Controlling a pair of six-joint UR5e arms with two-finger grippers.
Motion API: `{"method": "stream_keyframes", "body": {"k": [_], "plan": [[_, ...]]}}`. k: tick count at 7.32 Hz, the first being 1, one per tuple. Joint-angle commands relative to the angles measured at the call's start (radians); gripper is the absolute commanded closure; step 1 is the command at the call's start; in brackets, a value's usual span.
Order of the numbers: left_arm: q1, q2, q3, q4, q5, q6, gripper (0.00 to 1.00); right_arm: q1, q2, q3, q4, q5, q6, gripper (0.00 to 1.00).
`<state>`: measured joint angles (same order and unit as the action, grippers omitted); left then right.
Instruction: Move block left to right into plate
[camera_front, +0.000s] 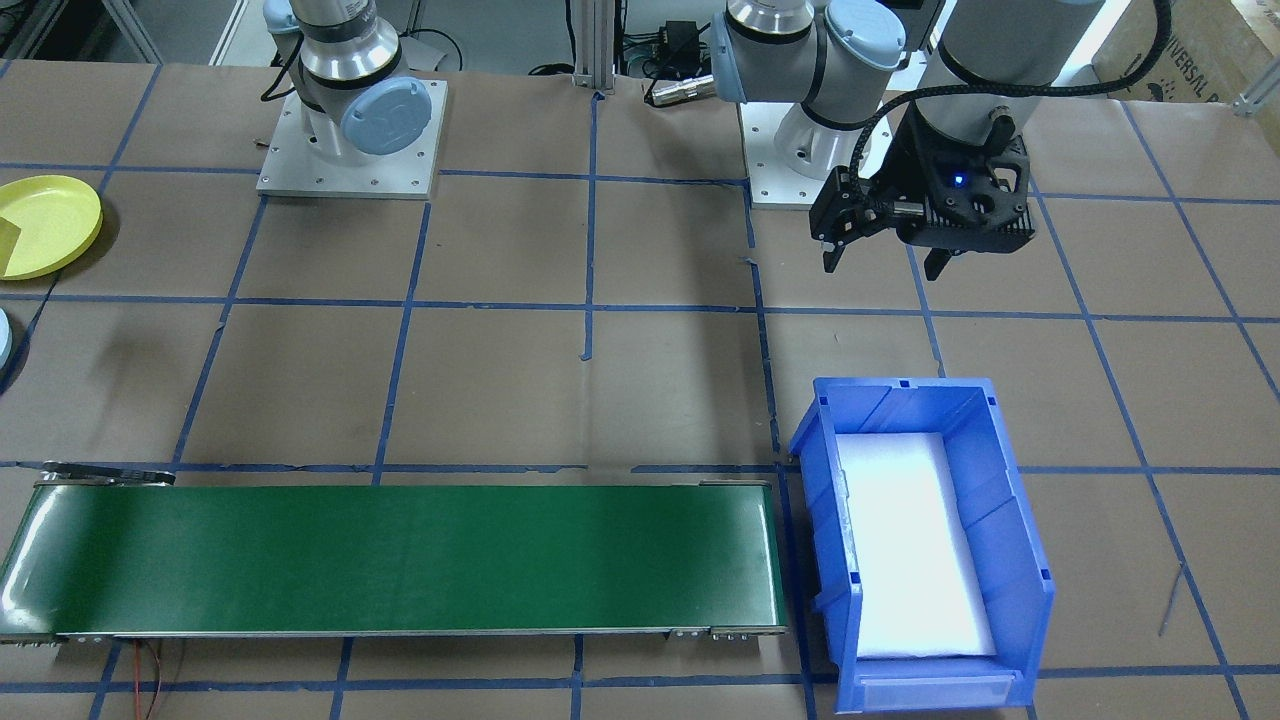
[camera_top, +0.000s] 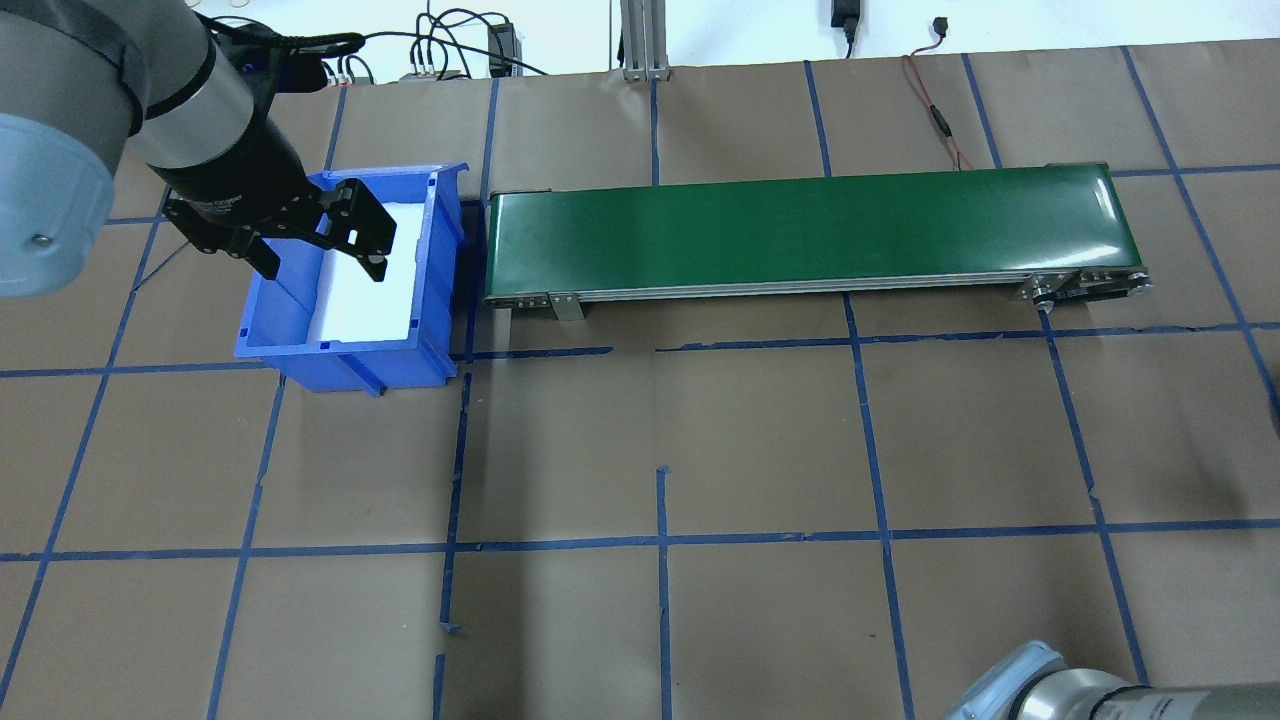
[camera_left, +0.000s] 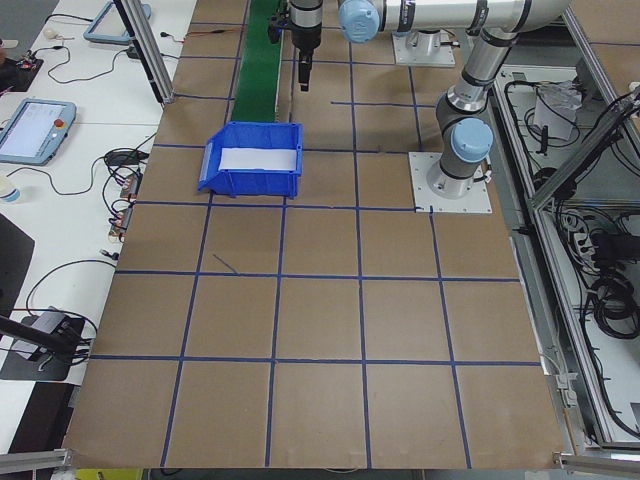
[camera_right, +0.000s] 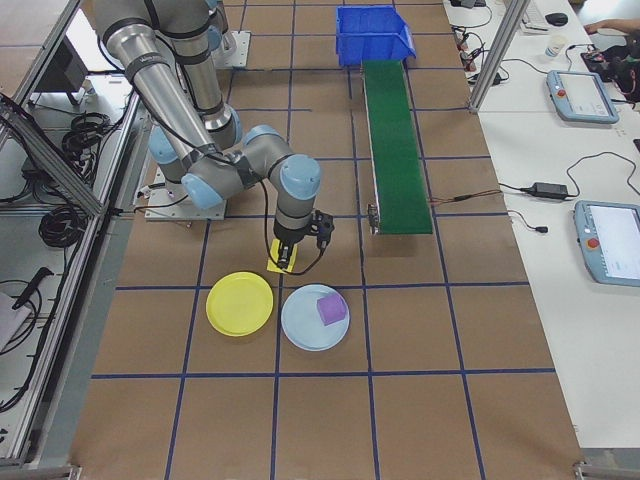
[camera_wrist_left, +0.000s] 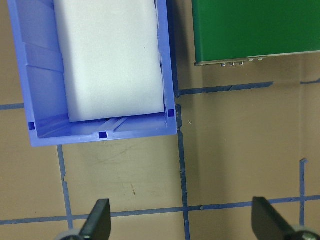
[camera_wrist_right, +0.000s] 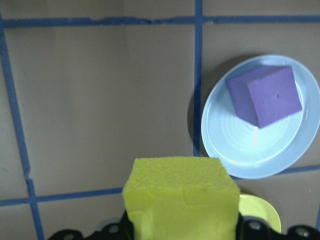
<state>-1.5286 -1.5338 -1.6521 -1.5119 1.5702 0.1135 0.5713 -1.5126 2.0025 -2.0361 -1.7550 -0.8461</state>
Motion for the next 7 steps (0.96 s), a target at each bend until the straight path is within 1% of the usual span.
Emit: {"method": "stream_keyframes", "body": {"k": [1, 3, 4, 5, 6, 7], "plan": [[-0.001, 0.001, 0.0, -0.001, 0.001, 0.0, 0.0, -0.129, 0.003, 0.059, -0.12, 0.009, -0.098, 0.76], [-0.002, 0.0, -0.002, -0.001, -0.001, -0.003, 0.0, -0.178, 0.047, 0.061, -0.136, 0.011, -0.133, 0.74], [-0.001, 0.0, -0.002, -0.002, -0.001, 0.0, 0.0, -0.182, 0.063, 0.061, -0.142, 0.011, -0.133, 0.64], [-0.002, 0.001, -0.002, -0.002, 0.001, -0.001, 0.0, -0.182, 0.09, 0.061, -0.156, 0.011, -0.131, 0.41], [-0.002, 0.0, -0.002, -0.001, -0.001, -0.002, 0.0, -0.182, 0.104, 0.059, -0.159, 0.009, -0.125, 0.06], [-0.002, 0.0, -0.002, -0.002, 0.001, 0.0, 0.0, -0.182, 0.104, 0.058, -0.158, 0.009, -0.125, 0.0]]}}
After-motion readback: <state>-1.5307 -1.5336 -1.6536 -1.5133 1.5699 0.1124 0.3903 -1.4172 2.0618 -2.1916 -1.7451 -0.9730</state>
